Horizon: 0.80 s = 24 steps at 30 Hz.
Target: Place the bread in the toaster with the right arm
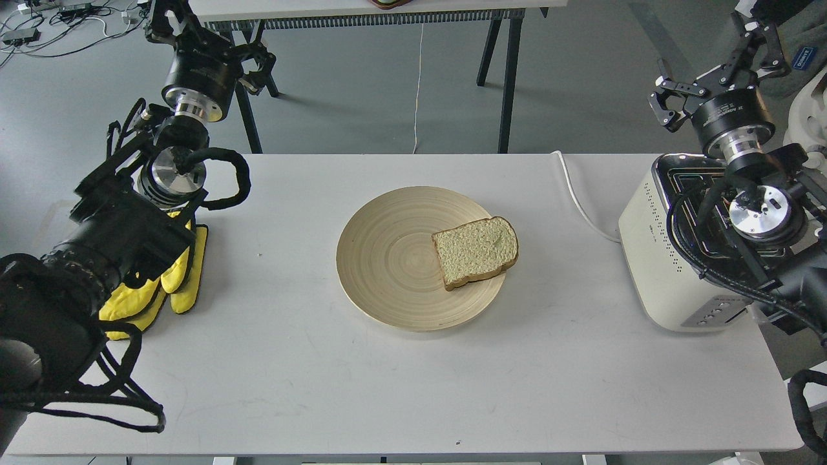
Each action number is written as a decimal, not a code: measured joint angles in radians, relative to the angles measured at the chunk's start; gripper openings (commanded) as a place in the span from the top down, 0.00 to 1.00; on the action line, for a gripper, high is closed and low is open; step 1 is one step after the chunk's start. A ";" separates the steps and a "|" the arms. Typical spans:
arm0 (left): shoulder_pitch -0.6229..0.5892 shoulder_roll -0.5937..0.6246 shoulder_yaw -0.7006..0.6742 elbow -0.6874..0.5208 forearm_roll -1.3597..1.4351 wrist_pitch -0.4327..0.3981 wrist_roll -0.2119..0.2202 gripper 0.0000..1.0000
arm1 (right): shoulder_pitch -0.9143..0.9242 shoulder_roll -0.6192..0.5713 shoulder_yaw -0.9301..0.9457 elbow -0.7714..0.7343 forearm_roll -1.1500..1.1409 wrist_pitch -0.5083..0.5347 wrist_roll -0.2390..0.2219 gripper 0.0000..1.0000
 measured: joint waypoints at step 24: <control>0.003 -0.002 -0.001 0.000 0.000 -0.011 -0.002 0.00 | 0.201 -0.038 -0.430 0.098 -0.540 -0.135 -0.009 0.03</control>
